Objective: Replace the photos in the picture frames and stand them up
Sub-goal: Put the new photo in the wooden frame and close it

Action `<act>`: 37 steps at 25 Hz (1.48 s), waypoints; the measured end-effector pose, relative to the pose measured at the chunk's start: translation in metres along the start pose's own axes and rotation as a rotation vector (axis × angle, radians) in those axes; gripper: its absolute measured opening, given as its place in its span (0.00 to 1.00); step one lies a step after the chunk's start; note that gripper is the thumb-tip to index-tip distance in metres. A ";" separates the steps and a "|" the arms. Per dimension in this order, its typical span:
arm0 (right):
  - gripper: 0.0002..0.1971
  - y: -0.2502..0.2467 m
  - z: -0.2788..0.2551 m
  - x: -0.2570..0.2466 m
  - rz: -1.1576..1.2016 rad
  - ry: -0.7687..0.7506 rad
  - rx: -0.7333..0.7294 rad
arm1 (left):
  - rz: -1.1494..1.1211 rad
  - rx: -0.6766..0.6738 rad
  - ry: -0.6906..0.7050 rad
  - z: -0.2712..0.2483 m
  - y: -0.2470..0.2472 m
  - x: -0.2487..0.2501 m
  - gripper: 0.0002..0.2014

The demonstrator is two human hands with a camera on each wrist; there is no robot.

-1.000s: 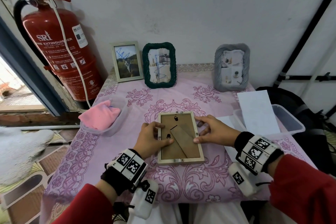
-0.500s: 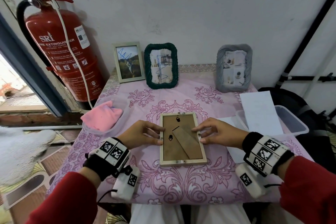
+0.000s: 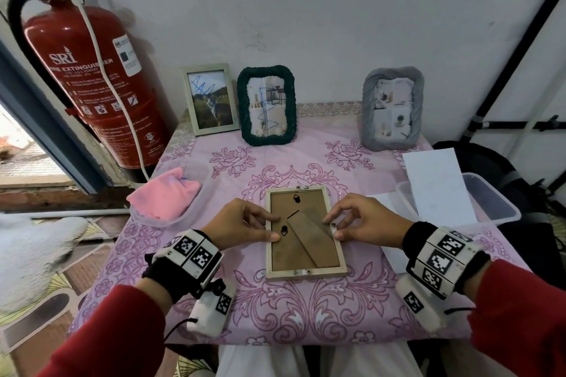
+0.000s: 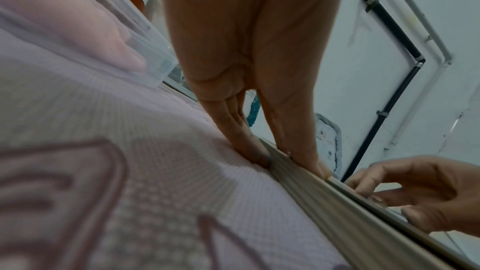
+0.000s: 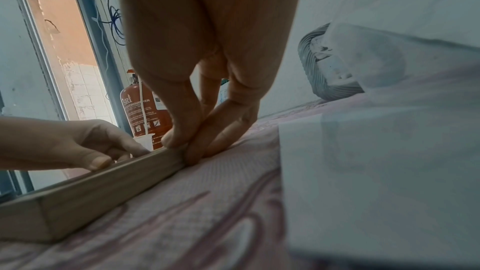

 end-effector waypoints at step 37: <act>0.07 0.002 0.003 -0.014 -0.045 -0.078 0.072 | 0.043 0.022 0.056 0.001 0.004 0.002 0.08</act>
Point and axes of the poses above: each hand's wrist, its own z-axis towards the middle knuckle, its own y-axis out of the palm, x = y × z, the point moved 6 cm from there along z, towards the middle knuckle, and after that the axes turned 6 degrees about -z, right-handed, at the moved point
